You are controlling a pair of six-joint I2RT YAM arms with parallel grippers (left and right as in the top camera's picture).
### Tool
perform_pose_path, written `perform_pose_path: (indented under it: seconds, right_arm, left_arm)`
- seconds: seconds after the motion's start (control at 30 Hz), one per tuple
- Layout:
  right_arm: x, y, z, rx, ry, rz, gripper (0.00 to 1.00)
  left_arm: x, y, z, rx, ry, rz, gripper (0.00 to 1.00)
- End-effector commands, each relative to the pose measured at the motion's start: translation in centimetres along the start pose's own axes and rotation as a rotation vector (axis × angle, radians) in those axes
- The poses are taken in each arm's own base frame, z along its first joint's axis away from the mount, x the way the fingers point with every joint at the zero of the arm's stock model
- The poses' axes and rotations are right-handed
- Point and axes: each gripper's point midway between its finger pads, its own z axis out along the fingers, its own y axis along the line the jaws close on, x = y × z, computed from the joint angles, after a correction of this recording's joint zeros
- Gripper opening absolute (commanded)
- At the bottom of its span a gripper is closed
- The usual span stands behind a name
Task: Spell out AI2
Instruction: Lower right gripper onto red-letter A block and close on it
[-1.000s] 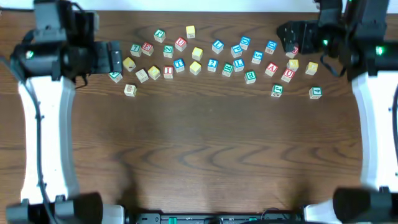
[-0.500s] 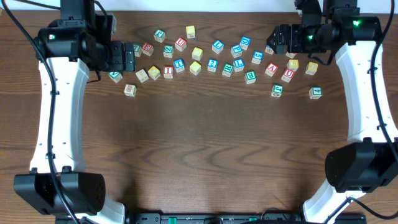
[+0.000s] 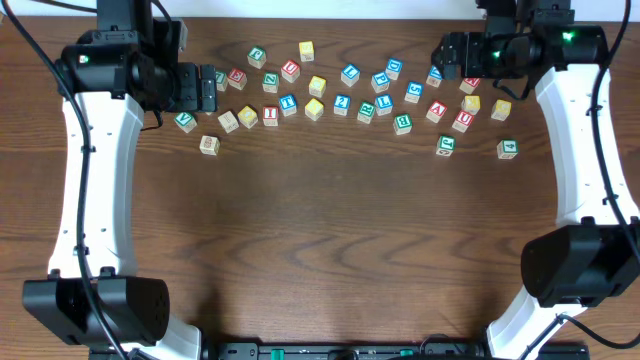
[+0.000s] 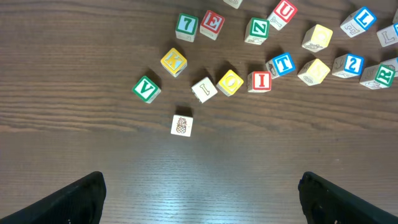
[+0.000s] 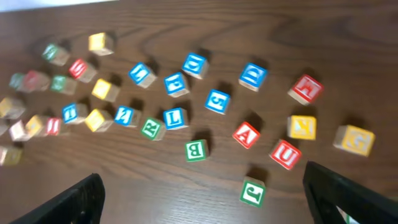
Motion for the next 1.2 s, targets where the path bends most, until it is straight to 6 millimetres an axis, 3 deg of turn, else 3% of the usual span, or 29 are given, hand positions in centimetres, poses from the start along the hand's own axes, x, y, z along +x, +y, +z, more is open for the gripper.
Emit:
perform_pose_path:
  seconds: [0.0, 0.27, 0.47, 0.77, 1.17]
  right_arm:
    - [-0.4, -1.0, 0.1, 0.113, -0.018, 0.119, 0.94]
    - [0.1, -1.3, 1.7, 0.218, -0.016, 0.219, 0.88]
    - [0.9, -1.3, 5.4, 0.245, 0.015, 0.271, 0.82]
    - [3.3, -3.4, 11.8, 0.306, 0.094, 0.342, 0.68]
    - [6.6, -5.0, 16.2, 0.354, 0.187, 0.396, 0.52]
  left_arm:
    - [-0.7, -0.1, -0.4, 0.001, -0.019, -0.007, 0.98]
    - [-0.6, -0.1, -0.3, 0.001, -0.016, -0.011, 0.98]
    - [-0.6, 0.0, 0.0, 0.001, -0.009, -0.053, 0.98]
    - [-0.3, 0.0, 0.5, 0.001, 0.007, -0.074, 0.98]
    - [-0.2, 0.0, 0.6, 0.001, 0.009, -0.074, 0.98]
